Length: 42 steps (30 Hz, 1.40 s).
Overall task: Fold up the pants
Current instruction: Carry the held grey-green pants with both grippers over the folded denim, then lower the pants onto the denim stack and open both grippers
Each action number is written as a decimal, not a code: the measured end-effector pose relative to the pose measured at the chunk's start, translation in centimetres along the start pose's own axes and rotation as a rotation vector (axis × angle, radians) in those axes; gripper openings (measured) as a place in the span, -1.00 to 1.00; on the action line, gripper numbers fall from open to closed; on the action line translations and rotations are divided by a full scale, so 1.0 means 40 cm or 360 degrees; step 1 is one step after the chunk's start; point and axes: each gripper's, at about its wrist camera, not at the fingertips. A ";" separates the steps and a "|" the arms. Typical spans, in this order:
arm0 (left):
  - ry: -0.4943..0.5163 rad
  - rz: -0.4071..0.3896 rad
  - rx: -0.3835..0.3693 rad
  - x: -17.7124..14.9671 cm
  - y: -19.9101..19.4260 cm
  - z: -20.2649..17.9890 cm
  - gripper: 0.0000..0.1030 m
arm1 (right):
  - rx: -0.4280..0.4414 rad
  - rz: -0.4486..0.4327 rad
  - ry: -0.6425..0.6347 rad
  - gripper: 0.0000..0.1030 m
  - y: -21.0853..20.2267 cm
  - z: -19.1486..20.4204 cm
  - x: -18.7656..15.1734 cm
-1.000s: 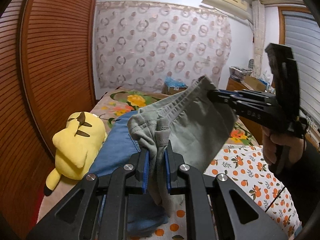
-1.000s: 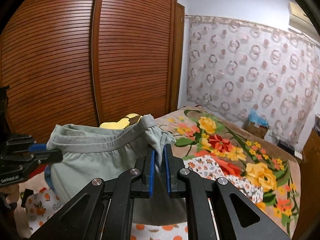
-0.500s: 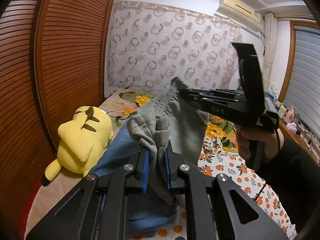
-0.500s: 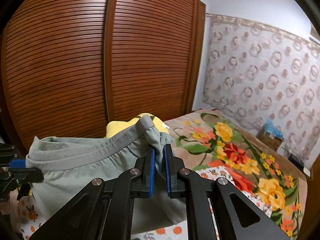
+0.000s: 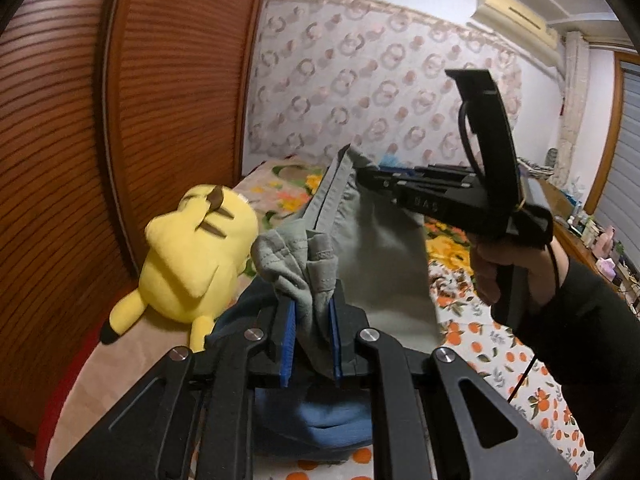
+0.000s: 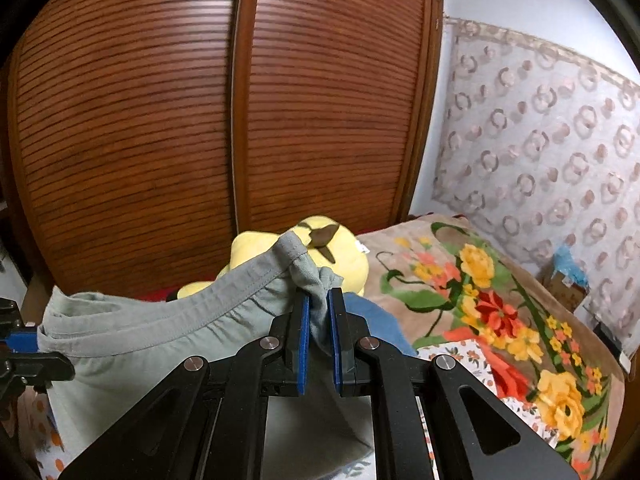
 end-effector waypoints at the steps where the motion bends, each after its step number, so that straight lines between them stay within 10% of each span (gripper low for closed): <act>1: -0.0005 0.0018 0.0008 -0.006 0.008 0.005 -0.72 | 0.0004 0.0013 -0.0001 -0.82 0.008 -0.002 0.002; 12: 0.0031 0.0072 0.0027 -0.002 0.009 0.011 -0.56 | 0.0074 0.0070 0.0054 -0.82 0.041 -0.024 0.025; 17: 0.0102 0.0046 0.0023 0.016 0.000 -0.005 0.05 | 0.0073 0.0039 0.0113 -0.56 0.019 -0.041 0.035; 42: 0.0148 0.0201 0.0019 -0.047 0.082 -0.018 0.08 | 0.0114 0.0175 0.0321 -0.49 0.052 -0.127 -0.055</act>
Point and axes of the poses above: each gripper's, at about its wrist camera, not at the fingertips, and y roughly the way its jaws point, z to its left, x to its top, and after that the axes turned 5 degrees about y, right-handed
